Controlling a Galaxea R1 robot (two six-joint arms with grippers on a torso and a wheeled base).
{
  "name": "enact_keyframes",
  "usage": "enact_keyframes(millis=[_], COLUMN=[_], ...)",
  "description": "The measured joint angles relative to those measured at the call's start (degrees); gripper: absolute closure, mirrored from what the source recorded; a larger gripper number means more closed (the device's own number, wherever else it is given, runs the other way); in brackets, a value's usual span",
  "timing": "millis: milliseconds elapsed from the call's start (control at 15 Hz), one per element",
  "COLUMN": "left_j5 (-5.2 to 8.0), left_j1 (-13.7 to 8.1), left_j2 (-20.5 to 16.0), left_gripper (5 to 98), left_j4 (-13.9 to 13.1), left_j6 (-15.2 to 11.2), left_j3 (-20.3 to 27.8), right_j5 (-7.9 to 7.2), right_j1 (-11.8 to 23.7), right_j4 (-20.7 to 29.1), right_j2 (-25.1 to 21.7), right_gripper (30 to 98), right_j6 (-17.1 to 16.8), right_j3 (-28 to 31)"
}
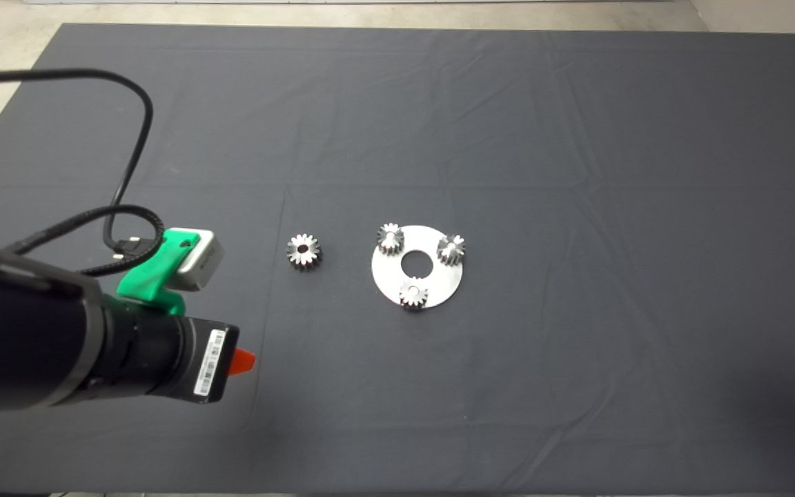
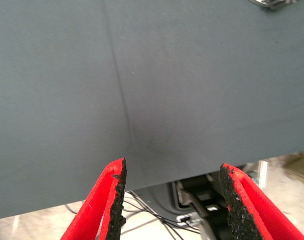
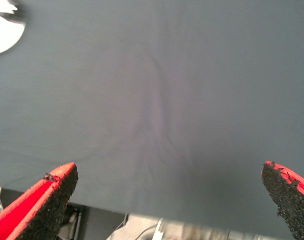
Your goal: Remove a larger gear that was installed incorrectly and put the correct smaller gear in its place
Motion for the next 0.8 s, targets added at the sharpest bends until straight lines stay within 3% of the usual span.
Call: enact_keyframes(millis=[67,200,333,467,600,733,800], left_j5=[-0.68,-3.08,-5.46,-5.69,-5.84,-8.47,-9.01], left_j1=[0.00,-0.02,0.00,0.00,-0.02,0.00,0.02], left_j2=[-0.16,-0.02,0.26,-0.49,-0.24,0.11,-1.17], left_gripper=[59.0,59.0,59.0,59.0,59.0,59.0,59.0], left_j4=[0.02,-0.28,-0.39,-0.61,-0.59,-0.61,-0.61], left_j6=[0.00,0.02,0.04,0.22,1.42,3.42,4.22], left_j3=[0.00,0.02,0.07,0.10,0.10,0.10,0.10], right_j5=[0.04,-1.06,-1.06,-0.20,-0.72,-0.75,-0.51], right_j1=[0.00,0.02,0.02,0.02,0.30,0.31,0.30], right_j4=[0.26,1.68,3.91,4.51,5.18,5.56,5.67], right_j2=[-0.62,-2.91,-3.39,-5.78,-8.62,-8.77,-8.92], right_gripper=[31.6,31.6,31.6,31.6,31.6,31.6,31.6], right_j6=[-0.13,-0.14,-0.14,-0.24,-1.96,-4.63,-4.75], right_j3=[0.11,0.12,0.26,0.26,0.26,0.26,0.26])
